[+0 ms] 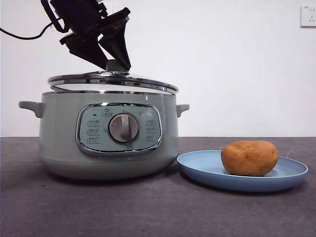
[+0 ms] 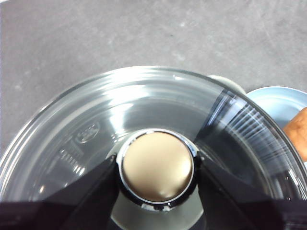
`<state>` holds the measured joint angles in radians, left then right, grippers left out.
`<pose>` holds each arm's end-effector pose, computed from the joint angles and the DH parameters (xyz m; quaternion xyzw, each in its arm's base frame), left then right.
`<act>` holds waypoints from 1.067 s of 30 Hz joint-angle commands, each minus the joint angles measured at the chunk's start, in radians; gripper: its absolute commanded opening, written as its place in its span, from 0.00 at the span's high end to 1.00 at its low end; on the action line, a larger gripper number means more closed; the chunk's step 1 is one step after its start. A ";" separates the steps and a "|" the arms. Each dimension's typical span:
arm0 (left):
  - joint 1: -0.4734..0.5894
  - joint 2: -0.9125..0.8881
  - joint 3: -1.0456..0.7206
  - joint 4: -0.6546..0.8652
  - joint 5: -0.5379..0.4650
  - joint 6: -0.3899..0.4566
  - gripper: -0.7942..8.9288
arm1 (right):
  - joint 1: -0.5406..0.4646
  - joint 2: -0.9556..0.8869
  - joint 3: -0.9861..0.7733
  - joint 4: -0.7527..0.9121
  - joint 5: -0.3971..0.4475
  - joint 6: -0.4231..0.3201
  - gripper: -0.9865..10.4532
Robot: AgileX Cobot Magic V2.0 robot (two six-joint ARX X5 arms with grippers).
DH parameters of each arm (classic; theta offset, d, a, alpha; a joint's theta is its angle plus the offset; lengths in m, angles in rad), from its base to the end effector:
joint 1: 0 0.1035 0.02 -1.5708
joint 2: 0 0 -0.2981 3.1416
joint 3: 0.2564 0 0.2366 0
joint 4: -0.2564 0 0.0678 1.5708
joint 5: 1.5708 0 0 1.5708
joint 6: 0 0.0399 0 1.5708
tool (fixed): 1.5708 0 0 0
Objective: Take the potato out from the steamer,put the potato on the plate,close the lid
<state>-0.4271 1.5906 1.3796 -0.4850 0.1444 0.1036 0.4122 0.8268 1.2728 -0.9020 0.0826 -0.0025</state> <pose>0.3113 -0.1480 0.3435 0.0947 0.3234 -0.2821 0.8982 0.0886 0.0352 0.4283 -0.0565 0.2189 0.1601 0.9609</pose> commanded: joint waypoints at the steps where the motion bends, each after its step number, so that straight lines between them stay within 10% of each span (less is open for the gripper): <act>1: 0.005 -0.014 0.000 0.018 0.005 -0.005 0.93 | 0.000 -0.002 -0.008 0.003 0.005 0.014 0.39; 32: 0.023 -0.014 -0.051 -0.060 0.023 -0.007 0.90 | 0.000 -0.003 -0.008 0.002 0.002 0.032 0.39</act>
<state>-0.4076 1.5707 1.3479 -0.5285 0.1703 0.1043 0.4122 0.8268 1.2728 -0.9028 0.0826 0.0147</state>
